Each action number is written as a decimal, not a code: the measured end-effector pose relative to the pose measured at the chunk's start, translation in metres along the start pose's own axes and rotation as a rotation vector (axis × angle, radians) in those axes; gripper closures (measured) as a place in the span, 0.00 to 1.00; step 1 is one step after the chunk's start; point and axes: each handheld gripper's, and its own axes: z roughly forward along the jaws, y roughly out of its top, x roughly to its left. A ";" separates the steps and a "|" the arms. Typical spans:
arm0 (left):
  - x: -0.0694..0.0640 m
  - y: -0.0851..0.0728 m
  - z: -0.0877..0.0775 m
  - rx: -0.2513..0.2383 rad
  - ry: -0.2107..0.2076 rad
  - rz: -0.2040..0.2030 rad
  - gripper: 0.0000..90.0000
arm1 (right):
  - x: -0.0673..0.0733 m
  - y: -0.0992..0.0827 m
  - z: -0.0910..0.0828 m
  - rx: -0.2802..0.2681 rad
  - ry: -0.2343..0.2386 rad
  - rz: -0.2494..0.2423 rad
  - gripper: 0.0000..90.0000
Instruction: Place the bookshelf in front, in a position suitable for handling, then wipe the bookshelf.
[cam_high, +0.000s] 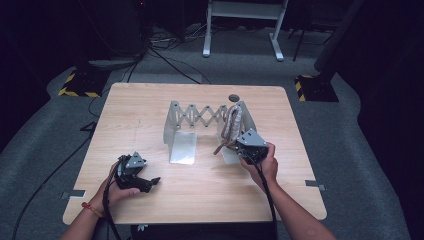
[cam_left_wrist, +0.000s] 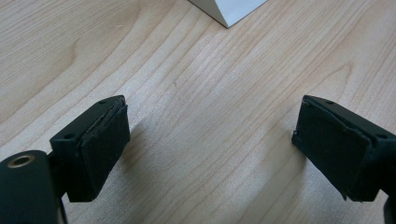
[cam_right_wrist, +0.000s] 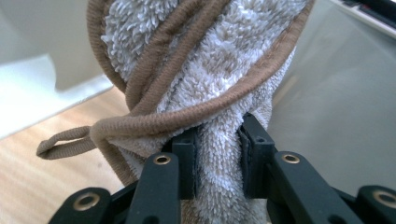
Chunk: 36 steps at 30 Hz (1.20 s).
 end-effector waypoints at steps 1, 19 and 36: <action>0.000 0.000 0.000 0.000 0.000 0.000 0.12 | -0.002 0.002 -0.001 -0.005 -0.006 0.008 0.80; 0.000 0.000 0.000 0.000 0.003 -0.002 0.12 | -0.003 0.002 0.014 0.068 -0.107 -0.030 0.80; 0.000 0.000 0.001 -0.002 -0.002 0.003 0.12 | 0.010 -0.030 0.027 0.170 -0.042 -0.017 0.80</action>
